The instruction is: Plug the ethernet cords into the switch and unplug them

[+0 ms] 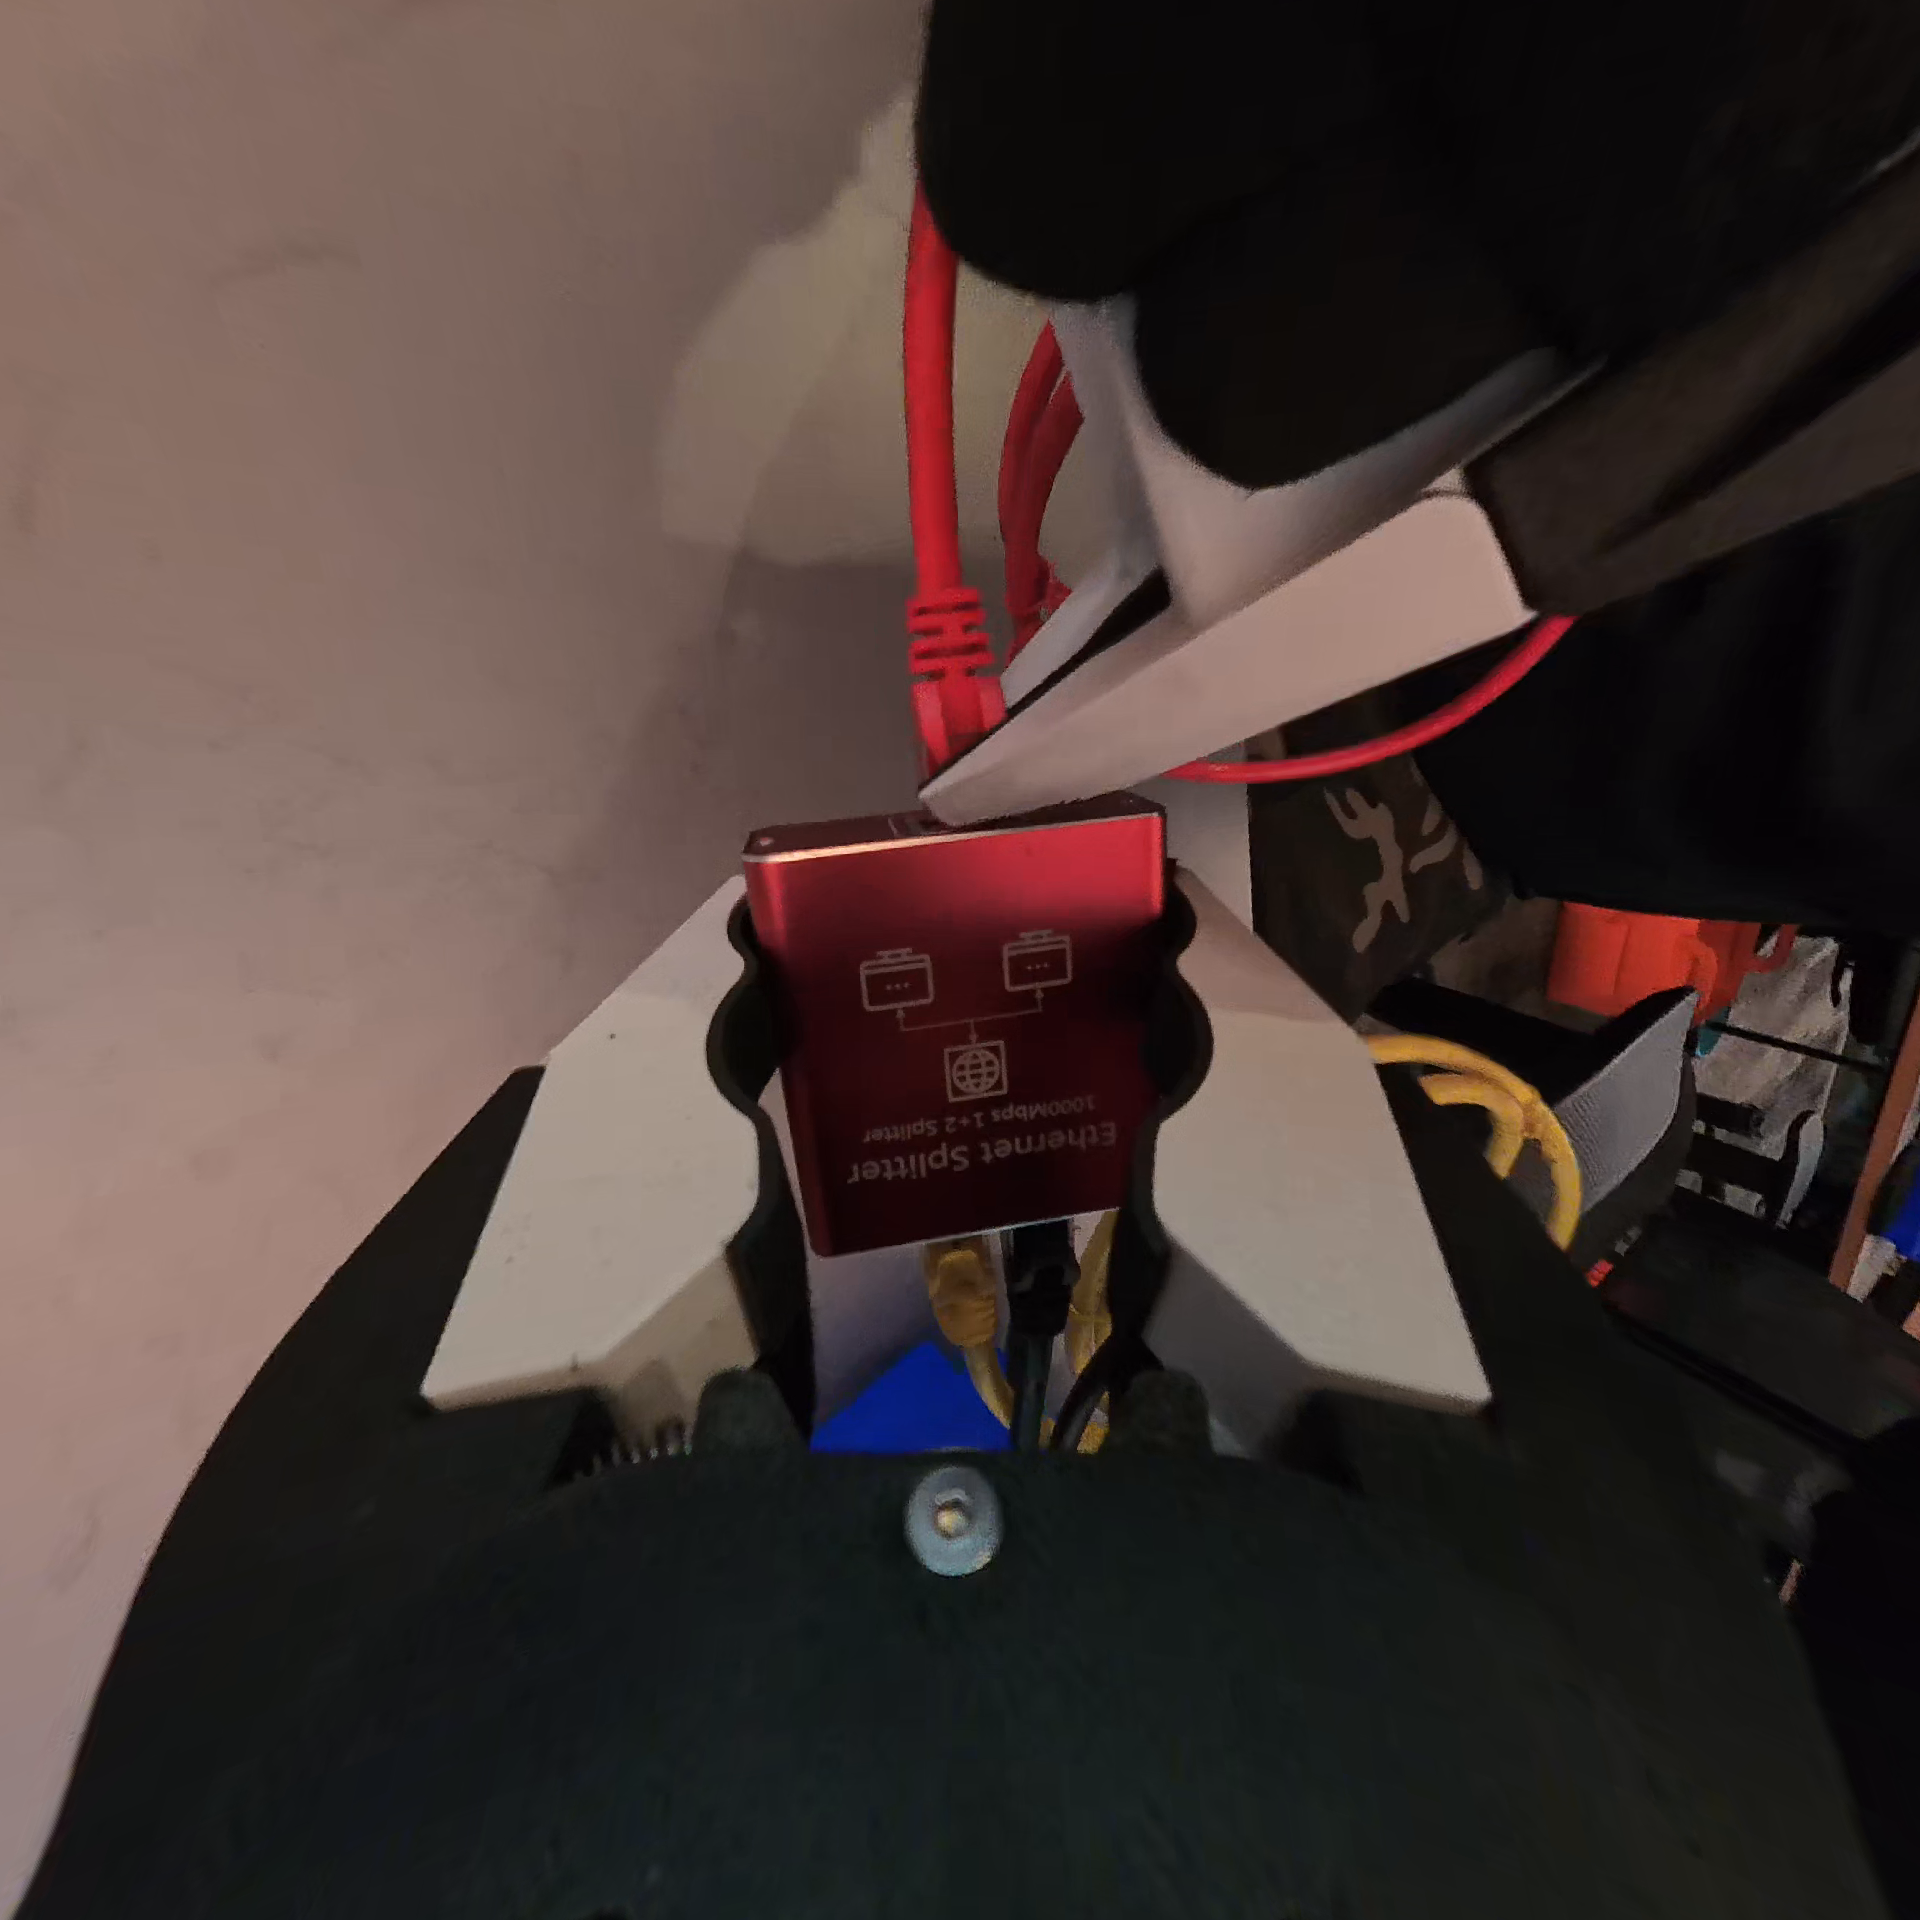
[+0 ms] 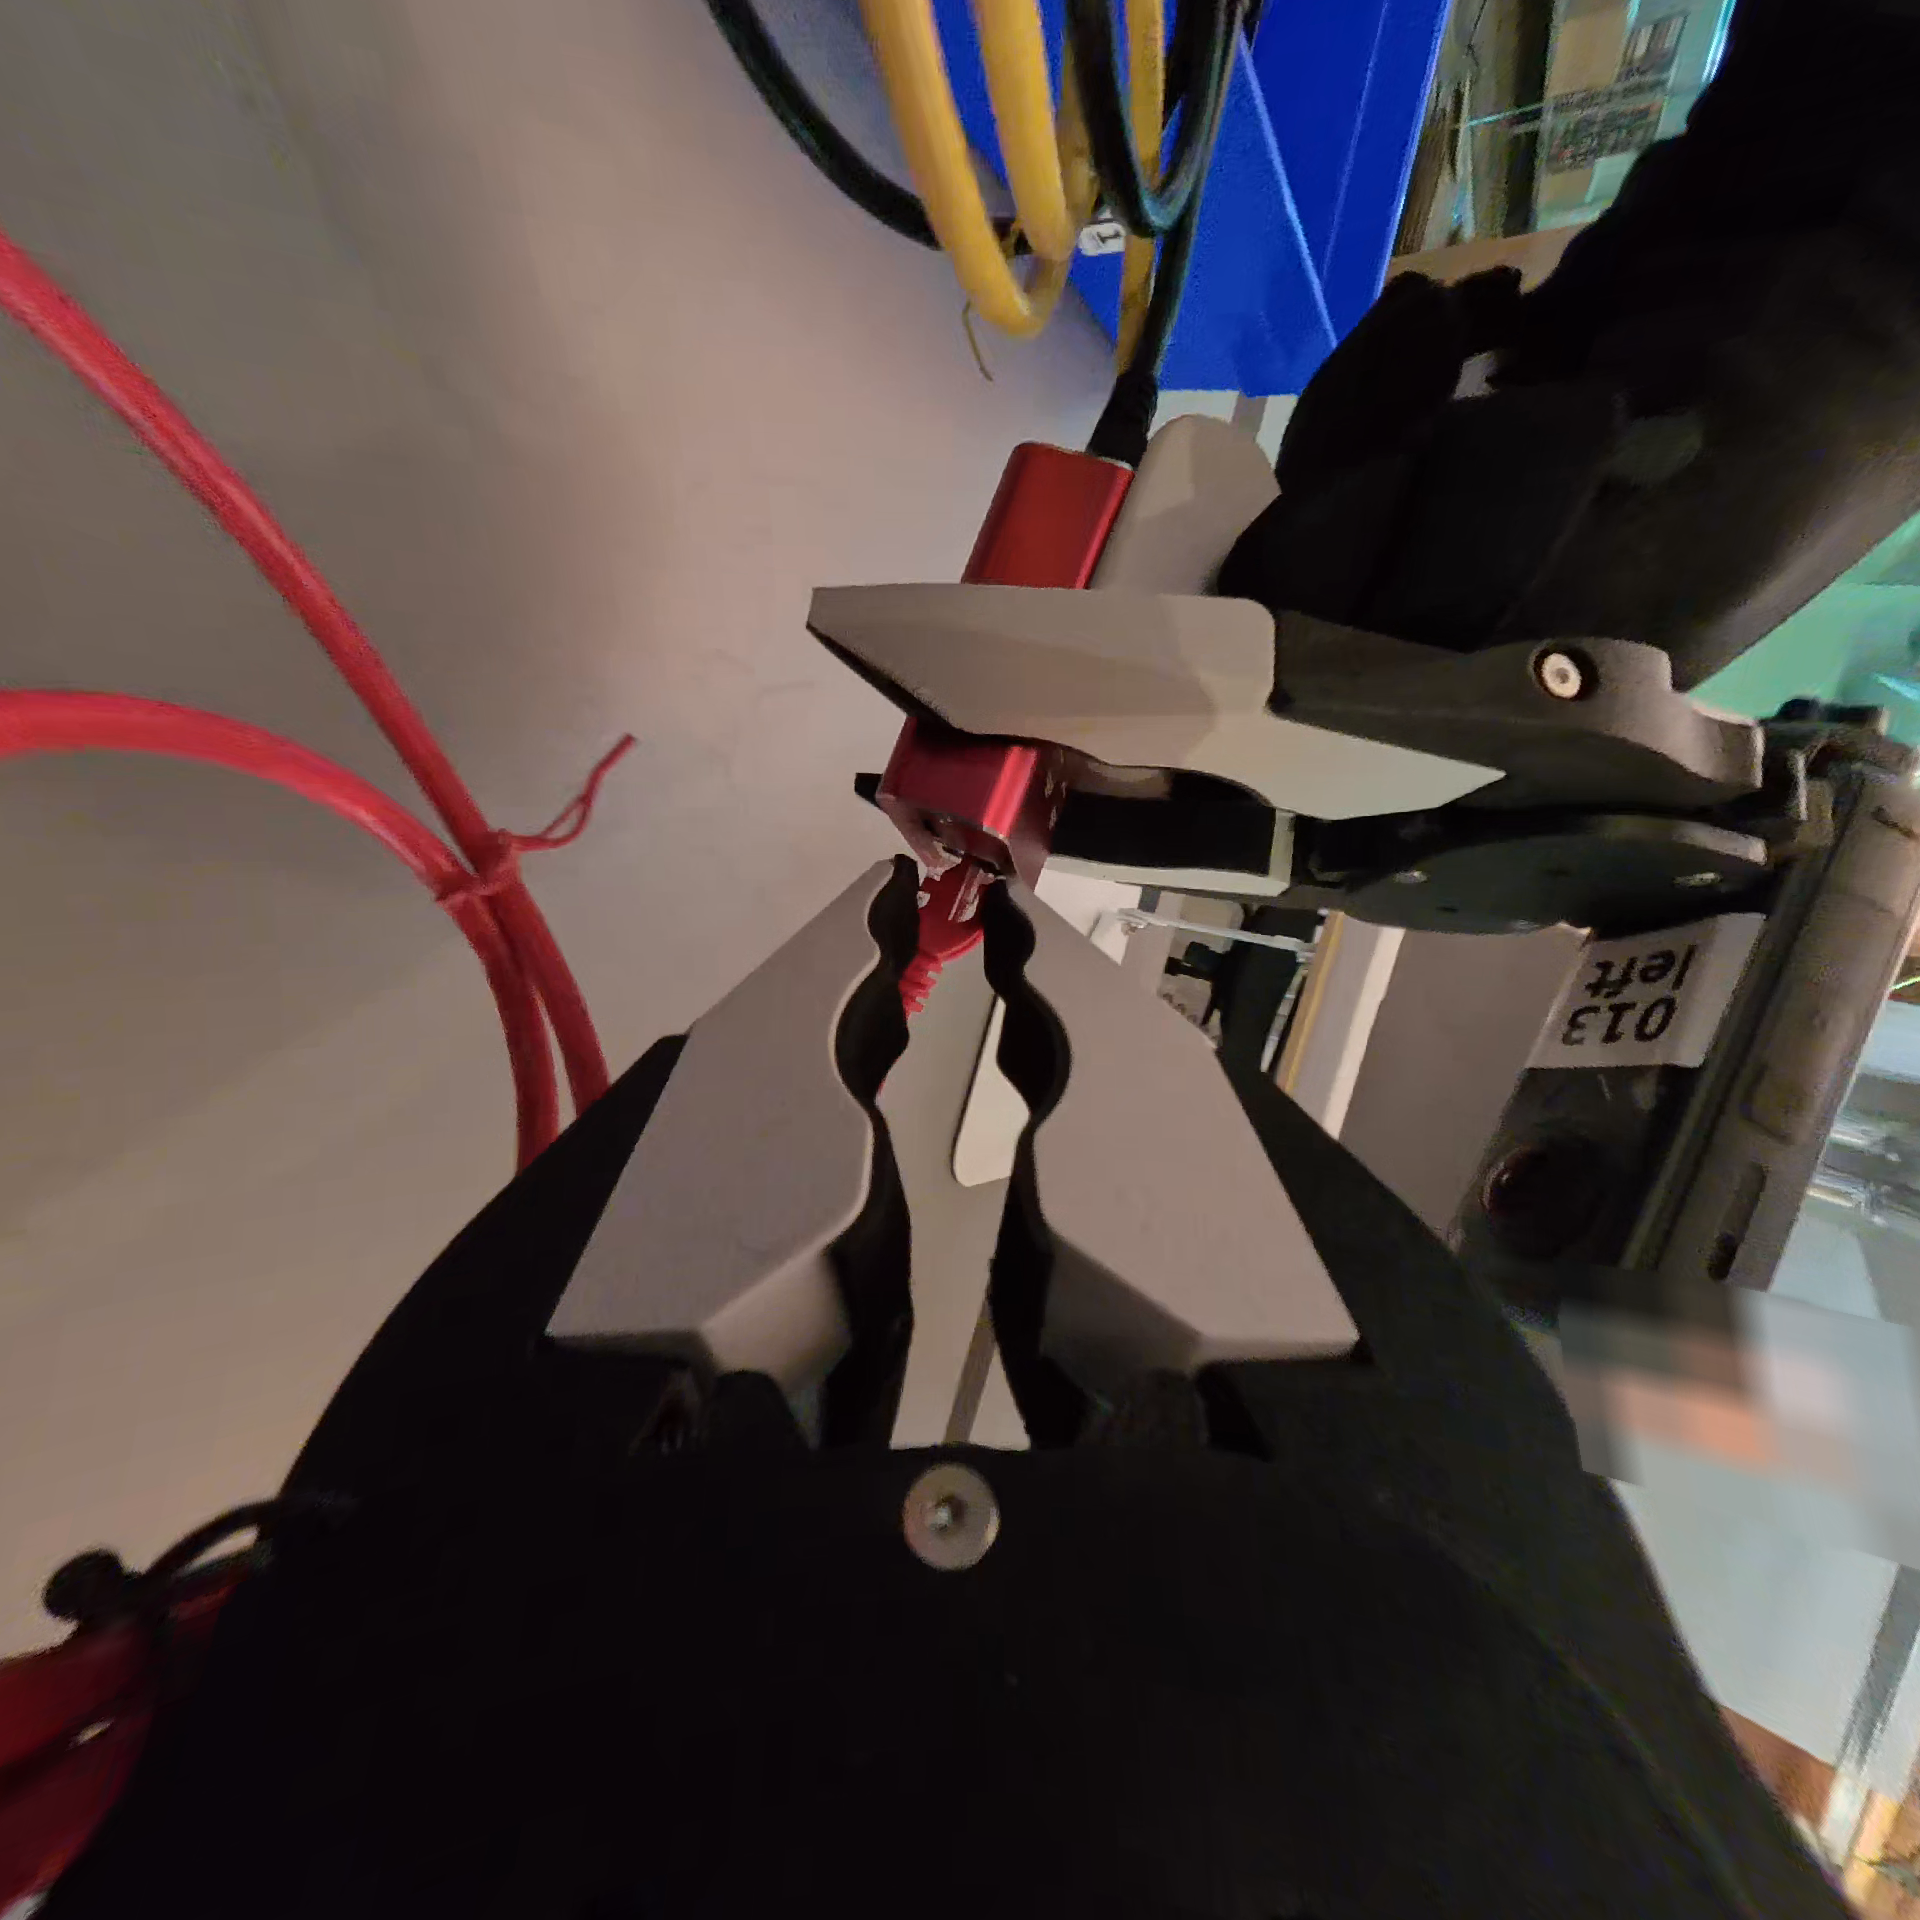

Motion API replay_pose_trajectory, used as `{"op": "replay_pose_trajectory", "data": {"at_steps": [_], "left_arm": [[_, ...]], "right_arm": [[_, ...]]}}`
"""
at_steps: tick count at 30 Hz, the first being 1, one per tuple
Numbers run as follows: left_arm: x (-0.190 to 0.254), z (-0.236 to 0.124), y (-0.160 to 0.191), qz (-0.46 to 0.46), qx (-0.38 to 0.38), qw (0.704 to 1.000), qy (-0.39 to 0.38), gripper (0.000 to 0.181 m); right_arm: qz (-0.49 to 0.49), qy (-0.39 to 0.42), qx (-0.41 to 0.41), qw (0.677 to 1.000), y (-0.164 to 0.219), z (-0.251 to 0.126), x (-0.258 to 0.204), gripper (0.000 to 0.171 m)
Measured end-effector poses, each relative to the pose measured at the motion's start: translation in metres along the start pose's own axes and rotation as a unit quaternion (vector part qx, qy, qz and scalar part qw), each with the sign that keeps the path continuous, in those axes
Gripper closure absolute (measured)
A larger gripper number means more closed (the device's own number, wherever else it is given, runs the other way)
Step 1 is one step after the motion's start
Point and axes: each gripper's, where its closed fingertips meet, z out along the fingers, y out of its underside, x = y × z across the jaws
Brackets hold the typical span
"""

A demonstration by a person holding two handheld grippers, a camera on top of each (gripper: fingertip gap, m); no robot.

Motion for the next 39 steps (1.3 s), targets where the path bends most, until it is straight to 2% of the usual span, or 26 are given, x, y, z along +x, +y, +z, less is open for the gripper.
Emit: {"op": "replay_pose_trajectory", "data": {"at_steps": [5, 6, 8, 11, 14, 16, 17, 19, 21, 23, 25, 28, 30, 33, 35, 37, 39], "left_arm": [[-0.005, -0.002, -0.015, 0.014, 0.049, 0.999, -0.001, 0.112], [-0.005, 0.001, -0.013, 0.019, 0.039, 0.999, -0.002, 0.112], [-0.019, 0.004, 0.012, 0.011, -0.014, 0.999, -0.031, 0.112], [-0.025, -0.007, 0.012, -0.002, 0.039, 0.998, -0.047, 0.112], [-0.032, -0.018, -0.004, 0.005, 0.063, 0.994, -0.087, 0.112], [-0.043, -0.025, -0.007, -0.003, 0.067, 0.99, -0.124, 0.112], [-0.048, -0.028, -0.007, -0.006, 0.069, 0.987, -0.148, 0.113], [-0.057, -0.037, -0.009, -0.01, 0.087, 0.977, -0.192, 0.113], [-0.064, -0.047, -0.011, -0.021, 0.106, 0.967, -0.229, 0.113], [-0.072, -0.058, -0.017, -0.024, 0.13, 0.95, -0.282, 0.113], [-0.075, -0.069, -0.025, -0.014, 0.146, 0.928, -0.343, 0.113], [-0.074, -0.079, -0.04, 0.018, 0.142, 0.886, -0.442, 0.113], [-0.074, -0.083, -0.047, 0.047, 0.111, 0.852, -0.51, 0.113], [-0.068, -0.075, -0.062, 0.085, 0.097, 0.825, -0.55, 0.113], [-0.065, -0.071, -0.068, 0.097, 0.088, 0.812, -0.569, 0.113], [-0.065, -0.072, -0.072, 0.111, 0.086, 0.793, -0.593, 0.113], [-0.065, -0.067, -0.071, 0.123, 0.081, 0.79, -0.595, 0.113]], "right_arm": [[0.024, 0.021, -0.009, 0.999, 0.012, -0.007, 0.003, 0.161], [0.02, 0.015, -0.013, 1.0, 0.013, -0.008, -0.001, 0.161], [0.011, -0.003, -0.032, 0.999, 0.027, -0.011, -0.015, 0.162], [0.052, 0.018, -0.028, 0.998, 0.048, -0.016, -0.016, 0.161], [0.09, 0.025, -0.036, 0.995, 0.056, 0.0, -0.013, 0.158], [0.111, 0.001, -0.062, 0.992, 0.07, 0.015, -0.022, 0.136], [0.133, -0.022, -0.068, 0.989, 0.075, 0.019, -0.029, 0.132], [0.171, -0.042, -0.091, 0.98, 0.091, 0.018, -0.034, 0.112], [0.233, -0.05, -0.07, 0.969, 0.094, 0.01, -0.03, 0.114], [0.34, -0.041, 0.001, 0.94, 0.082, -0.002, -0.011, 0.123], [0.471, -0.042, 0.096, 0.876, 0.064, -0.017, 0.015, 0.131], [0.616, -0.053, 0.195, 0.762, 0.057, -0.03, 0.047, 0.129], [0.655, -0.061, 0.224, 0.719, 0.057, -0.029, 0.056, 0.128], [0.669, -0.081, 0.231, 0.702, 0.048, -0.016, 0.051, 0.128], [0.671, -0.1, 0.219, 0.701, 0.043, -0.005, 0.041, 0.127], [0.67, -0.106, 0.218, 0.701, 0.041, 0.0, 0.036, 0.135], [0.663, -0.129, 0.211, 0.707, 0.04, 0.001, 0.029, 0.143]]}}
